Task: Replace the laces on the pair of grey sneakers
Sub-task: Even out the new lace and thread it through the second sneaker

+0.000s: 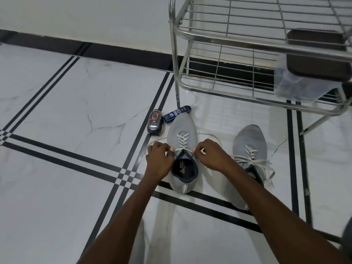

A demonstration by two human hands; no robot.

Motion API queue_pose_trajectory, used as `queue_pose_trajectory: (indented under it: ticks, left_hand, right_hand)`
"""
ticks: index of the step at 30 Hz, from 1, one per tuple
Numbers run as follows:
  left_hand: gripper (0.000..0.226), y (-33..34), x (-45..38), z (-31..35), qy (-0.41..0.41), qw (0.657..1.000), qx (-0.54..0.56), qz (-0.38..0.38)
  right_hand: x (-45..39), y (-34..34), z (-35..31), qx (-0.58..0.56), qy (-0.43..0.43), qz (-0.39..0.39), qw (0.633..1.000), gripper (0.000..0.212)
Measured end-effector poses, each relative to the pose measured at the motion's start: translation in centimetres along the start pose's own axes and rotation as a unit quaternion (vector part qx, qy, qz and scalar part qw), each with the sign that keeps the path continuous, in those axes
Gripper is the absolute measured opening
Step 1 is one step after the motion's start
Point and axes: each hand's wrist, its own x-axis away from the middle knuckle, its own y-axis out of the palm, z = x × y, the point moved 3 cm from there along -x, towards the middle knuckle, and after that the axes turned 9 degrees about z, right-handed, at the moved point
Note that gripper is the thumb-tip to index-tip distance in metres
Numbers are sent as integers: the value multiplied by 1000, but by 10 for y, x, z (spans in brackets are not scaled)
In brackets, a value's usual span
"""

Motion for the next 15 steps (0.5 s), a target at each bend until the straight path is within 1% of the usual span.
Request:
queue_pose_trajectory:
  ticks: [1, 2, 3, 5, 7, 8, 9, 10, 11, 14, 15]
  left_hand:
    - [30, -8, -2, 0, -20, 998, 66, 0]
    - [34, -16, -4, 2, -46, 989, 139, -9]
    - [36, -24, -6, 6, -73, 973, 216, -25]
    - [38, -34, -8, 21, -97, 936, 334, -58]
    - [39, -36, -13, 35, -107, 899, 420, -66]
    - [39, -37, -15, 40, -113, 887, 444, -63]
    - [39, -35, -17, 44, -114, 882, 453, -60]
    - [38, -33, -18, 47, -107, 882, 456, -56]
    - [36, -31, -18, 49, -98, 886, 451, -52]
    - [35, -24, -17, 48, -74, 902, 423, -46]
    - [34, -22, -17, 48, -62, 906, 415, -47]
  right_hand:
    - [-1, -6, -2, -70, 34, -24, 997, 30]
    - [-1, -13, -7, -157, 74, -43, 984, 34]
    - [-2, -18, -13, -243, 101, -53, 963, 39]
    - [-6, -28, -26, -368, 113, -38, 922, 44]
    - [-9, -34, -38, -457, 116, -23, 882, 43]
    - [-10, -35, -42, -486, 122, -21, 865, 39]
    - [-10, -35, -44, -504, 129, -21, 854, 34]
    - [-10, -34, -43, -506, 134, -16, 852, 31]
    - [-10, -32, -42, -501, 136, -11, 855, 28]
    - [-9, -17, -33, -462, 125, 1, 878, 21]
    - [-9, -15, -32, -446, 120, 1, 887, 23]
